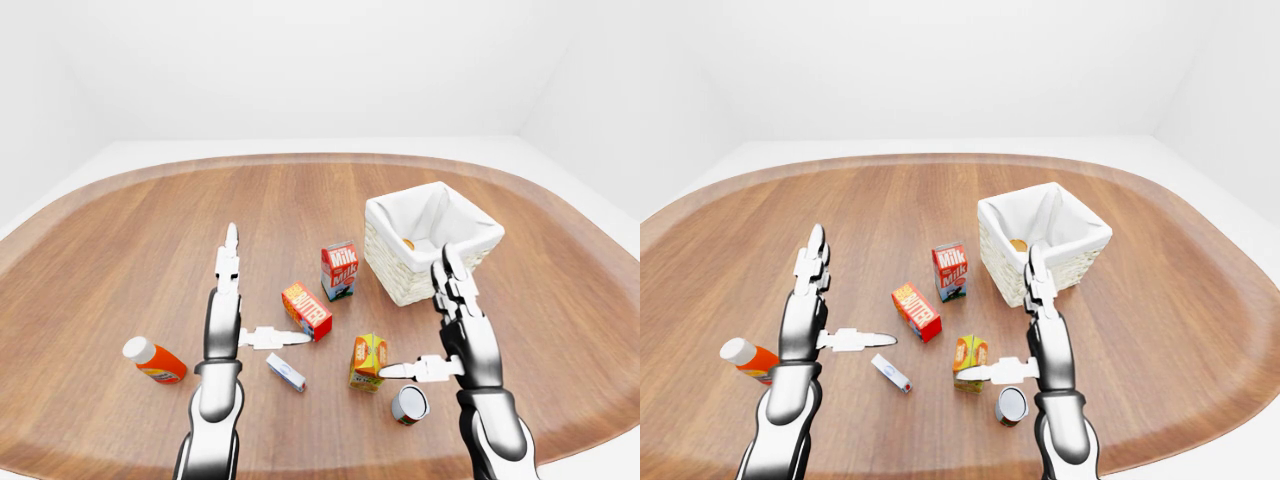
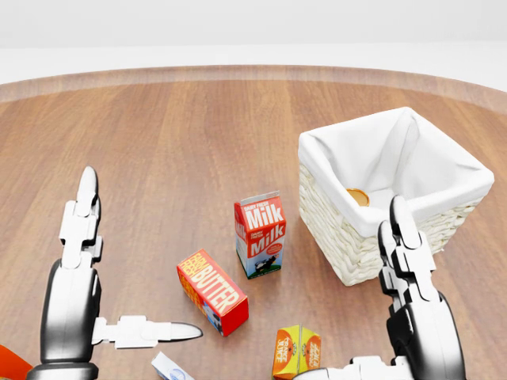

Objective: Pick up the alphabet soup and the tomato sauce, and put them in the basket.

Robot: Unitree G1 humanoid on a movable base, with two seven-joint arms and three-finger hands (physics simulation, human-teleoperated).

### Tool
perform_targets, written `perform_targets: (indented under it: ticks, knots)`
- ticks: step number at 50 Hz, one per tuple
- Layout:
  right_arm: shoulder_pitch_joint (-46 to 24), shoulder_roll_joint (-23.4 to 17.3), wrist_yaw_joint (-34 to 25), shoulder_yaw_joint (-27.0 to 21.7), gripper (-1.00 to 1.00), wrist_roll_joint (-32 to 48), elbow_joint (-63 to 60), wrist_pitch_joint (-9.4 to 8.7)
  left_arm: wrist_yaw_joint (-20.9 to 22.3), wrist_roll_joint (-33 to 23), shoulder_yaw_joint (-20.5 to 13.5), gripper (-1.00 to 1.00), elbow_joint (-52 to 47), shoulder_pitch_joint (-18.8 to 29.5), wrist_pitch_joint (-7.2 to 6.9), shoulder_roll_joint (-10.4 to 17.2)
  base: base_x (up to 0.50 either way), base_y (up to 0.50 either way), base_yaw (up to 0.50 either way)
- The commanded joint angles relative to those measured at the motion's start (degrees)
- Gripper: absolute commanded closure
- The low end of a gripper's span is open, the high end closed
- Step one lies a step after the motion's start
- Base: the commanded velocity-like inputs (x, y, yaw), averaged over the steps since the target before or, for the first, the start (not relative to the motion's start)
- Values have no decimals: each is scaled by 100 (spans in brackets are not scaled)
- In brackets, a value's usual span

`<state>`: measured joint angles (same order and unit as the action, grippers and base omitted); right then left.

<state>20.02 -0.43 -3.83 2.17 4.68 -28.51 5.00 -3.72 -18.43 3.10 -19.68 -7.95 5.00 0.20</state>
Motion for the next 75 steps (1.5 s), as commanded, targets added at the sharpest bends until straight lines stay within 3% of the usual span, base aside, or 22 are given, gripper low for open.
perform_targets:
  ticks: [1, 3, 8, 24, 32, 40, 47, 54, 75]
  knots:
    - [233, -27, 45, 116, -100, 36, 14, 0, -20, -60, -5, -100, -60, -40, 0, 25, 0, 0, 0]
    - [291, -31, 110, 146, -100, 93, 438, 0, -11, -74, 6, -100, -120, -51, 0, 15, 0, 0, 0]
    - [437, -84, 96, 178, -100, 14, -165, 0, -18, -72, -2, -100, -94, -33, 0, 18, 0, 0, 0]
    - [715, -107, 127, 199, -100, 75, 4, 0, -55, -77, -11, -100, -59, -2, 0, 23, 0, 0, 0]
    - [965, -183, 239, 349, -100, 116, 386, 0, -60, -70, -10, -100, -71, 3, 0, 18, 0, 0, 0]
    - [1256, -334, 380, 587, -100, 200, 26, 0, -61, -55, -19, -100, -100, 14, 0, 12, 0, 0, 0]
    - [1319, -440, 551, 657, -100, 249, 620, 0, -72, -54, -20, -100, -86, 8, 0, 15, 0, 0, 0]
    - [1559, -550, 558, 737, -100, 192, 14, 0, -76, -62, -13, -100, -74, 9, 0, 16, 0, 0, 0]
    - [1785, -661, 573, 744, -100, 94, -142, 0, -68, -72, -13, -100, -50, -2, 0, 23, 0, 0, 0]
